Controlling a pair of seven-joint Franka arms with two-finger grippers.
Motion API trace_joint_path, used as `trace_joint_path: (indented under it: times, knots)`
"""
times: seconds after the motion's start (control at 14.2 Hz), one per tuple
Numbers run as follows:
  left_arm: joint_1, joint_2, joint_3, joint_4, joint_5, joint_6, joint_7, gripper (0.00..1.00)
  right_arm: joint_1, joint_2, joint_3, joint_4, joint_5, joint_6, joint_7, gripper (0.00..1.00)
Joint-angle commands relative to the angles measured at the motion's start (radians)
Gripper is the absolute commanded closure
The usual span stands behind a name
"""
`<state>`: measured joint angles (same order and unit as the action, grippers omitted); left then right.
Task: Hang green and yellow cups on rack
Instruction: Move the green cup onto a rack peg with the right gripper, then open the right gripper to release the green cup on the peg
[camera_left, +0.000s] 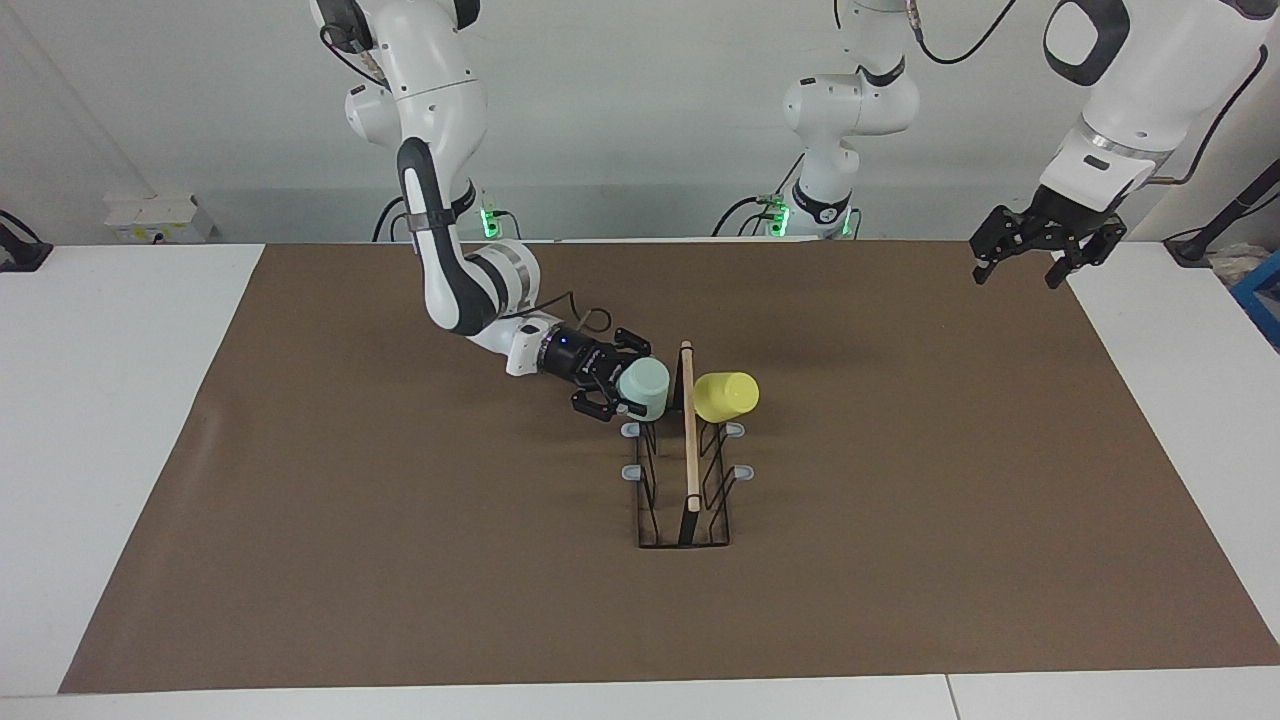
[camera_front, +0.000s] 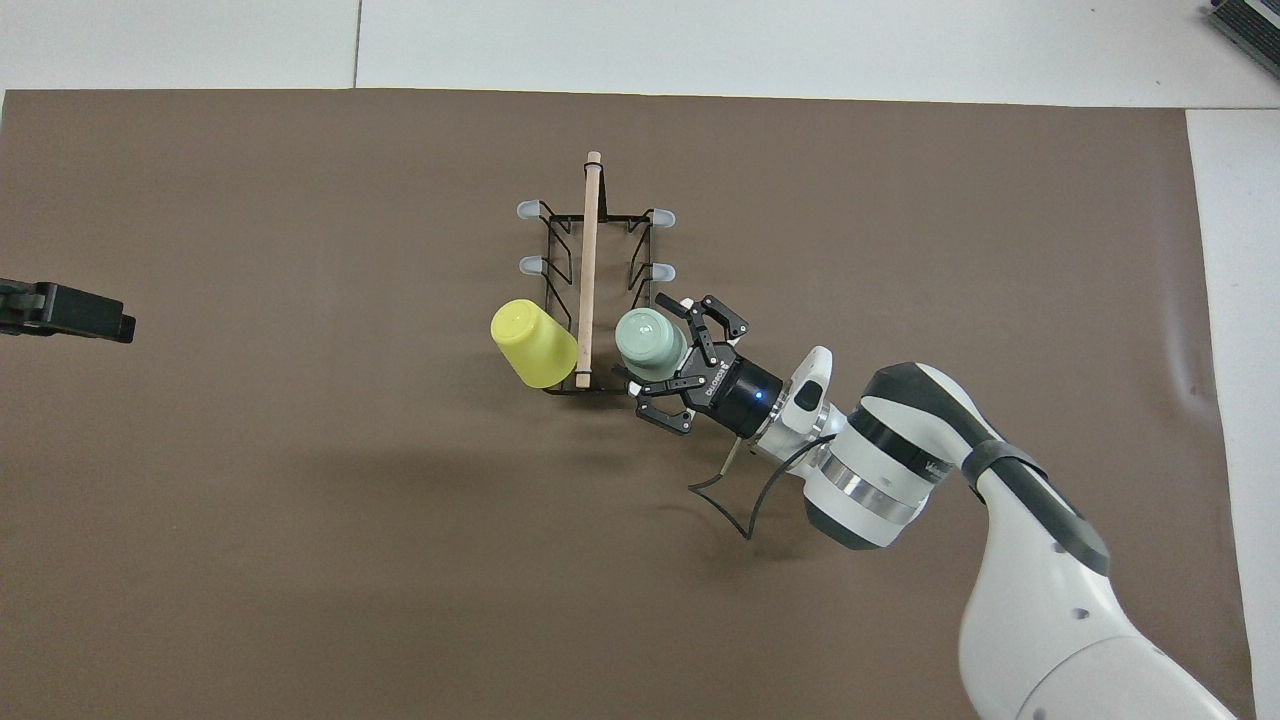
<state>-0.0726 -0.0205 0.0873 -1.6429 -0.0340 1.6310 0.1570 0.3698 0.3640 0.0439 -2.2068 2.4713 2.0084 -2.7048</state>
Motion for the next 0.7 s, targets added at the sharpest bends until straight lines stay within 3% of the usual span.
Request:
trace_joint_path:
  times: [0.0,0.28,0.63]
  knots:
    - [-0.001,0.016,0.002,0.022,-0.006,-0.04,-0.005,0.0,-0.003,0.0,0.002,-0.002,0.003,0.026,-0.03,0.0]
    - [-0.003,0.007,0.002,0.014,-0.004,-0.034,-0.03,0.0,-0.015,-0.028,0.002,0.001,-0.081,0.07,-0.017,0.0]
    - [-0.001,0.007,0.003,0.002,-0.003,0.006,-0.042,0.0,-0.026,-0.173,0.002,-0.007,-0.221,0.266,0.069,0.0]
